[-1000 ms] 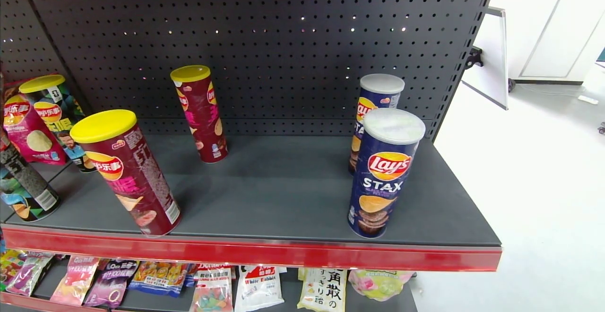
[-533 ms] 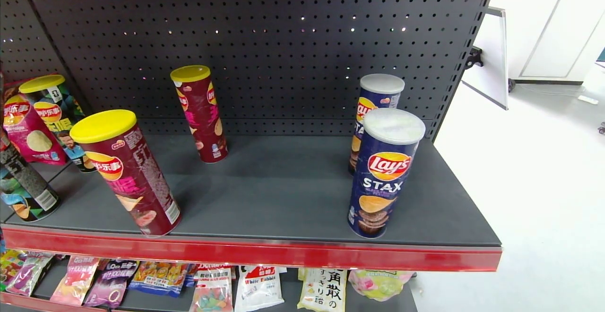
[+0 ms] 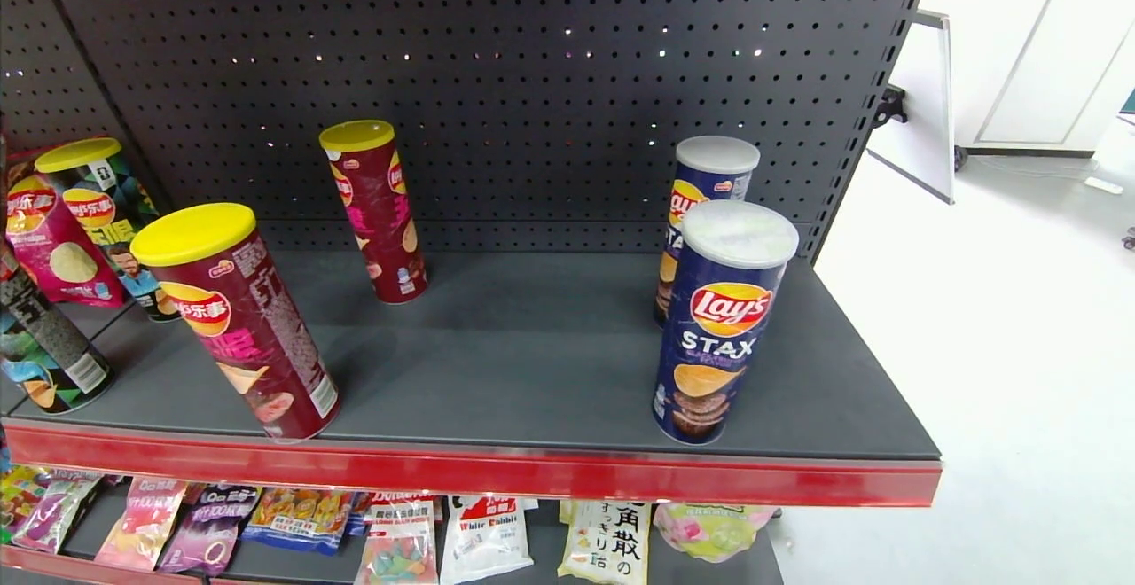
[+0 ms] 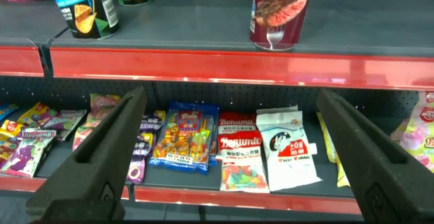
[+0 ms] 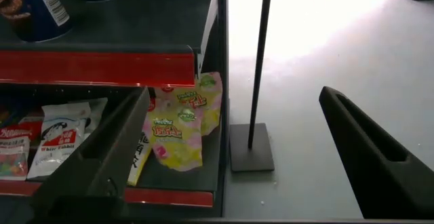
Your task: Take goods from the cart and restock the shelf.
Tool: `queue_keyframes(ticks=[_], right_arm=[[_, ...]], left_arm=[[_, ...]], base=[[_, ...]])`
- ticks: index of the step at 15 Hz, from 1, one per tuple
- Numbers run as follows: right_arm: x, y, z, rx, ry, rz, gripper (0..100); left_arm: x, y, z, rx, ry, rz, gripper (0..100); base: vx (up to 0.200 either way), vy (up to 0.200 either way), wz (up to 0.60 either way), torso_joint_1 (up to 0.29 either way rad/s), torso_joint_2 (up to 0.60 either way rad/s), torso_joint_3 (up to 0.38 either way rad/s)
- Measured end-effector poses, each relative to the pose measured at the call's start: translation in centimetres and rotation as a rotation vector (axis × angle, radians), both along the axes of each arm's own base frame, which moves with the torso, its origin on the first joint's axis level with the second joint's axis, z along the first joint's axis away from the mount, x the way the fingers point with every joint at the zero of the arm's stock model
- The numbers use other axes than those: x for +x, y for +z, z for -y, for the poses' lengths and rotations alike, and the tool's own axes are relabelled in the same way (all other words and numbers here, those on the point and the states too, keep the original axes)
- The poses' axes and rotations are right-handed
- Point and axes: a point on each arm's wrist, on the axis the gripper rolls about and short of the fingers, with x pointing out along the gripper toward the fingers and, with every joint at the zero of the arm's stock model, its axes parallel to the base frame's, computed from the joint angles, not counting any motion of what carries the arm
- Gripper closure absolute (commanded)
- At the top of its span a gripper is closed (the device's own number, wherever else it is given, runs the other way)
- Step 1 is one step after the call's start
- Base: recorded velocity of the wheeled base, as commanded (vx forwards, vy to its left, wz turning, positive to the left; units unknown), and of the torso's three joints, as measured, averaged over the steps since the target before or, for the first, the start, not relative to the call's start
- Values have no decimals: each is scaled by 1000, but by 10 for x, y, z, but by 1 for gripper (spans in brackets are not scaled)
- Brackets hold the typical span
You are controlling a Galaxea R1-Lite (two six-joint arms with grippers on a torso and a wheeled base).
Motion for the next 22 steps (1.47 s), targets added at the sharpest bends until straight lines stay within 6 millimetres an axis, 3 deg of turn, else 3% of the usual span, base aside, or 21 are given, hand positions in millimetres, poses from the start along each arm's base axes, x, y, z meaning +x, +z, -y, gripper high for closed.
queue_keyframes(ticks=[3,6,22], right_arm=[[0,0,0,0,0,0,0],[0,0,0,0,0,1,0],[0,0,0,-3,0,0,0]], left_arm=[[0,0,0,0,0,0,0],[0,0,0,1,0,0,0],[0,0,0,1,0,0,0]], base=[[-200,0,0,-4,5,2],[0,0,0,0,0,0],[0,200,0,4,1,3]])
